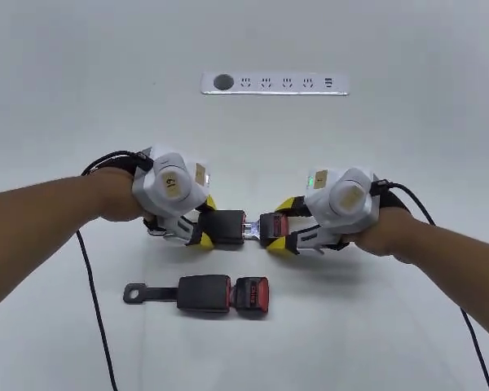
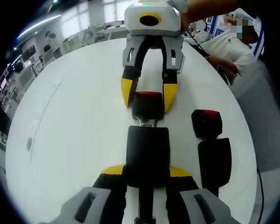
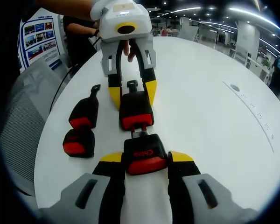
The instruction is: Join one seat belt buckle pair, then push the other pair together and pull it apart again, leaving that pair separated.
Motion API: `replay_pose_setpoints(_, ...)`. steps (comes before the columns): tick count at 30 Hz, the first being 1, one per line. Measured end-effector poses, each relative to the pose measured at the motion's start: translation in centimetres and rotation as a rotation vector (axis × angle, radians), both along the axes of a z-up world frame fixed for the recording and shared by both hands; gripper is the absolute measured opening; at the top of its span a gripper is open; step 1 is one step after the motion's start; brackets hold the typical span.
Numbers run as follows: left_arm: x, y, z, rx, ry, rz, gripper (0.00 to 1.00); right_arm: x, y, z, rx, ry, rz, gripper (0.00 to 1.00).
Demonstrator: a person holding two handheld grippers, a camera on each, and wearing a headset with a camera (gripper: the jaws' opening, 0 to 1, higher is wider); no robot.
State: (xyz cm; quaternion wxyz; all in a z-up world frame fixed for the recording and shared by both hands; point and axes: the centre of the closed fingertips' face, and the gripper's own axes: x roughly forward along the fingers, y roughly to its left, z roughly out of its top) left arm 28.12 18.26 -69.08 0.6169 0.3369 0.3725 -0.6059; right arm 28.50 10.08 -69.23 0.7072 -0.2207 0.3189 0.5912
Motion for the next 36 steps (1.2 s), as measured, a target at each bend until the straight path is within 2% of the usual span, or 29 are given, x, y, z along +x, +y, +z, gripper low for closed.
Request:
replay_pose_setpoints(10,0.1,0.1,-0.2,0.011,0.000,-0.021,0.33,0.0,0.4,0.0,-0.003,0.006,-0.001,0.34)
replay_pose_setpoints(15,0.0,0.0,-0.1,0.017,-0.001,-0.018,0.33,-0.2,1.6,0.1,0.011,0.004,-0.014,0.34)
replay_pose_setpoints(24,0.0,0.0,0.0,0.004,0.005,0.000,0.32,0.1,1.5,0.1,0.003,0.008,-0.052,0.34)
replay_pose_setpoints(36,0.1,0.0,-0.1,0.006,0.005,-0.010,0.32,0.1,1.7,0.0,0.003,0.006,-0.051,0.34)
